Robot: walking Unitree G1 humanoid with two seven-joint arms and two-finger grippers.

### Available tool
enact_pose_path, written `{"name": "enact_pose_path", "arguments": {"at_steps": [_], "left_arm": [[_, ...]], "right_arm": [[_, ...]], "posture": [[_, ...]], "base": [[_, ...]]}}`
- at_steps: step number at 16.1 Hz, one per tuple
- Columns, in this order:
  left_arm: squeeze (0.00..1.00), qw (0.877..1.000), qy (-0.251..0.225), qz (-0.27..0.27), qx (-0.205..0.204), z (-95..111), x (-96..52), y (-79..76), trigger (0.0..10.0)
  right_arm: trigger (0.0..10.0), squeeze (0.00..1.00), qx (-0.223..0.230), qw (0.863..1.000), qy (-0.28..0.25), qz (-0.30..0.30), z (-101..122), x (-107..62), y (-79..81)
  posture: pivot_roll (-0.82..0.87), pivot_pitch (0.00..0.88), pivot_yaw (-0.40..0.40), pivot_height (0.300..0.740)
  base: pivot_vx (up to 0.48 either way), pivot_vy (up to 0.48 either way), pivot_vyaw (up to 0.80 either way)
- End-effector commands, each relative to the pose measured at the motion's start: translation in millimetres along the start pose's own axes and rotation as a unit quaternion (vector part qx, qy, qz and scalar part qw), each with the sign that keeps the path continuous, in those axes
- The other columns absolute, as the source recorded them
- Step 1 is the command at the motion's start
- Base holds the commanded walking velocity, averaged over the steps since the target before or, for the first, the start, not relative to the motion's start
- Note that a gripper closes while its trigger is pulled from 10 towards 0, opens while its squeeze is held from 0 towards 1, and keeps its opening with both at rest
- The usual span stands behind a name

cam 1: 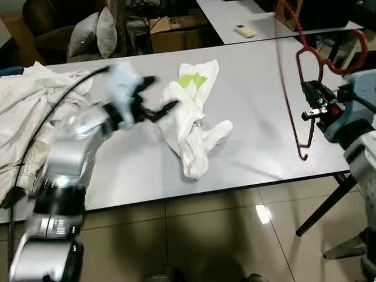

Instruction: Hang hanger

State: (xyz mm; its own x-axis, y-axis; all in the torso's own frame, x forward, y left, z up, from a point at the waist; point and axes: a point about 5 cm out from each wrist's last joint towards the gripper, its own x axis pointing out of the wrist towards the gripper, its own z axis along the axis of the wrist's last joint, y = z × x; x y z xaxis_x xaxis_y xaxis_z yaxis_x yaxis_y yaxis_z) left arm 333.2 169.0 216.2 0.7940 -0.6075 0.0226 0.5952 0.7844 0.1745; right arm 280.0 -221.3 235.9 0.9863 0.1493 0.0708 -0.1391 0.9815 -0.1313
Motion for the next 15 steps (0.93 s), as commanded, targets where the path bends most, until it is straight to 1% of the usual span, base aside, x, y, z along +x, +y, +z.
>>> {"name": "enact_pose_path", "arguments": {"at_steps": [1,2,3,4,5,6,8,9,10,11,12,13,15], "left_arm": [[0.0,0.999,-0.003,0.036,-0.011,-4,-7.3,-3.8,10.0],[0.0,0.997,0.013,0.078,-0.025,-16,-16.5,-14.0,10.0],[0.0,0.993,0.022,0.107,-0.043,-23,-22.9,-22.0,10.0],[0.0,0.988,0.033,0.138,-0.058,-30,-29.4,-28.3,10.0],[0.0,0.986,0.042,0.151,-0.062,-37,-33.5,-32.2,10.0],[0.0,0.986,0.047,0.15,-0.06,-39,-34.7,-34.3,10.0],[0.0,0.986,0.059,0.146,-0.061,-45,-34.6,-44.0,10.0],[0.0,0.986,0.06,0.145,-0.058,-45,-32.8,-46.5,10.0],[0.0,0.986,0.053,0.147,-0.063,-38,-28.7,-55.0,10.0],[0.0,0.986,0.052,0.148,-0.064,-37,-28.8,-56.1,10.0],[0.0,0.984,0.053,0.155,-0.075,-36,-32.4,-55.2,10.0],[0.0,0.983,0.061,0.159,-0.07,-40,-36.3,-52.6,10.0],[0.0,0.982,0.068,0.165,-0.063,-41,-39.0,-49.7,10.0]], "right_arm": [[10.0,0.0,-0.002,1.0,0.002,-0.008,0,-6.1,6.7],[10.0,0.0,0.015,1.0,-0.008,-0.012,2,-12.1,16.5],[10.0,0.0,0.021,0.999,-0.017,-0.02,3,-16.5,22.3],[10.0,0.0,0.021,0.999,-0.019,-0.021,4,-21.4,31.9],[10.0,0.0,0.022,0.999,-0.019,-0.02,5,-23.9,38.9],[10.0,0.0,0.022,0.999,-0.02,-0.017,6,-24.1,42.5],[10.0,0.0,0.036,0.999,-0.033,0.007,16,-23.5,59.5],[10.0,0.0,0.04,0.999,-0.034,0.013,17,-23.1,62.7],[10.0,0.0,0.048,0.998,-0.024,0.027,12,-22.3,71.2],[10.0,0.0,0.05,0.998,-0.021,0.029,10,-22.0,73.0],[10.0,0.0,0.063,0.997,-0.012,0.037,6,-19.7,79.9],[10.0,0.0,0.068,0.997,-0.008,0.044,4,-18.5,86.8],[10.0,0.0,0.076,0.996,-0.008,0.051,4,-18.1,94.2]], "posture": [[-0.02,0.0,0.097,0.723],[0.0,0.0,0.083,0.723],[0.01,0.0,0.073,0.723],[0.01,0.0,0.07,0.723],[0.0,0.0,0.064,0.723],[-0.02,0.0,0.062,0.723],[-0.04,0.0,0.061,0.723],[-0.03,0.0,0.057,0.723],[0.0,0.0,0.043,0.723],[0.0,0.0,0.043,0.723],[0.0,0.0,0.038,0.723],[0.0,0.0,0.042,0.723],[-0.01,0.0,0.045,0.723]], "base": [[0.0,0.0,0.0],[0.0,0.0,0.0],[0.0,0.0,0.0],[0.0,0.371,0.0],[0.0,0.382,0.0],[0.0,0.379,0.0],[0.0,0.375,0.0],[0.0,0.371,0.0],[0.0,0.349,0.0],[0.0,0.349,0.0],[0.0,0.345,0.0],[0.0,0.349,0.0],[0.0,0.349,0.0]]}}
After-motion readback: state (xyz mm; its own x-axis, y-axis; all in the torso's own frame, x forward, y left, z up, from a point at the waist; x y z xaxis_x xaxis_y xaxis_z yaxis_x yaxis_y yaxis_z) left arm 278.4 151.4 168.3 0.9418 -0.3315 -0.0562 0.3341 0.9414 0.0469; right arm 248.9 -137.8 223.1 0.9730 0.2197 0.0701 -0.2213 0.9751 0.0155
